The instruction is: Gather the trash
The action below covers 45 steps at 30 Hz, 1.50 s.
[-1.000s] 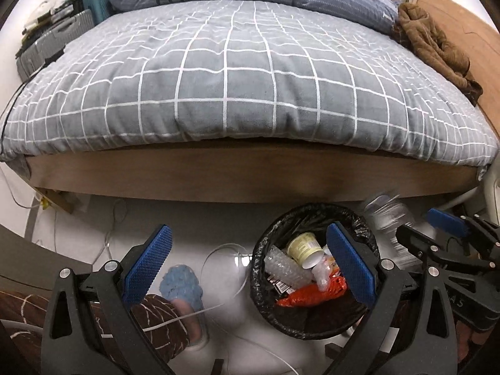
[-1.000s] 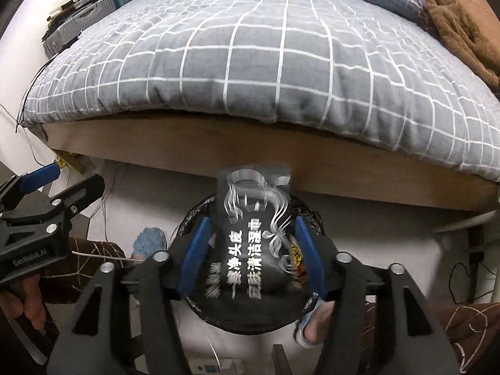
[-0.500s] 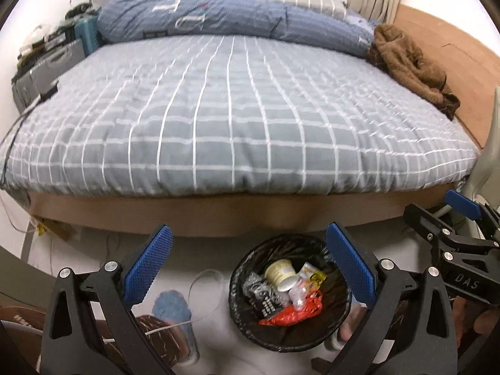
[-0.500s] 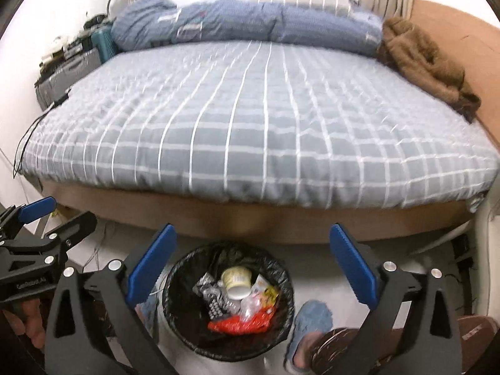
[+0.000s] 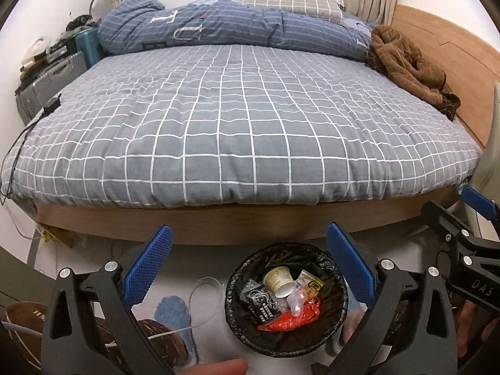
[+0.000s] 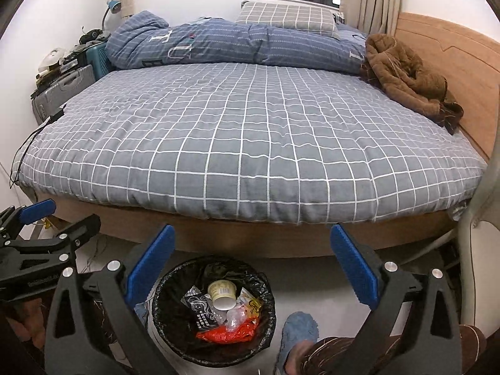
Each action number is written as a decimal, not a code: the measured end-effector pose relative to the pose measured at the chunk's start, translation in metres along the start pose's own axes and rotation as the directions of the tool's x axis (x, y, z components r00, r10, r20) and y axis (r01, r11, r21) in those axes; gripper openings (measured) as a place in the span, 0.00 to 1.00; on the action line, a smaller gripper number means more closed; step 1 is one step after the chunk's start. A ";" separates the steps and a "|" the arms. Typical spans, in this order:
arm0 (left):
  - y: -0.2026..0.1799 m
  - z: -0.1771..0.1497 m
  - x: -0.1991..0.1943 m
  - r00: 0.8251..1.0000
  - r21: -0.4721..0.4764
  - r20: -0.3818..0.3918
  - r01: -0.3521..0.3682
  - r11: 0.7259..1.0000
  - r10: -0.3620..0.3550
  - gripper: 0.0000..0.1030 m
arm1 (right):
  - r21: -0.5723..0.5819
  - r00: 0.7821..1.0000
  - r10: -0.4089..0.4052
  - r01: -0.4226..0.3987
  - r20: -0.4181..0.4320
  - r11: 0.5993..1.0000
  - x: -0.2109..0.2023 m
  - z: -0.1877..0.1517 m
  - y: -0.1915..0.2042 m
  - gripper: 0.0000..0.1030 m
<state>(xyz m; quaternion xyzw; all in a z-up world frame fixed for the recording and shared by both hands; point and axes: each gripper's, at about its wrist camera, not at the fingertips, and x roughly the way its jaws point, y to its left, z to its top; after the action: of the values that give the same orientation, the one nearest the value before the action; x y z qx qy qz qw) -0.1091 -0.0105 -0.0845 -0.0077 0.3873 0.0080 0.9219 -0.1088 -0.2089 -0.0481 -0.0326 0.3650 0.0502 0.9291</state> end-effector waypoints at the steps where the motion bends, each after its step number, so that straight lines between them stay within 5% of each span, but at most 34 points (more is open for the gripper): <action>1: -0.001 0.000 0.000 1.000 0.003 0.003 -0.002 1.000 0.002 0.94 | -0.001 1.000 0.001 -0.001 -0.001 1.000 0.000 0.000 0.000 0.93; 45: 0.001 -0.002 0.002 1.000 0.015 0.009 -0.016 1.000 0.015 0.94 | -0.006 1.000 0.000 0.000 -0.027 1.000 0.014 0.001 0.009 0.93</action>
<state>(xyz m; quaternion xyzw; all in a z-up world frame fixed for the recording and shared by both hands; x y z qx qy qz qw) -0.1096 -0.0094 -0.0872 0.0023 0.3832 0.0123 0.9236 -0.0989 -0.1993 -0.0568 -0.0362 0.3773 0.0510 0.9240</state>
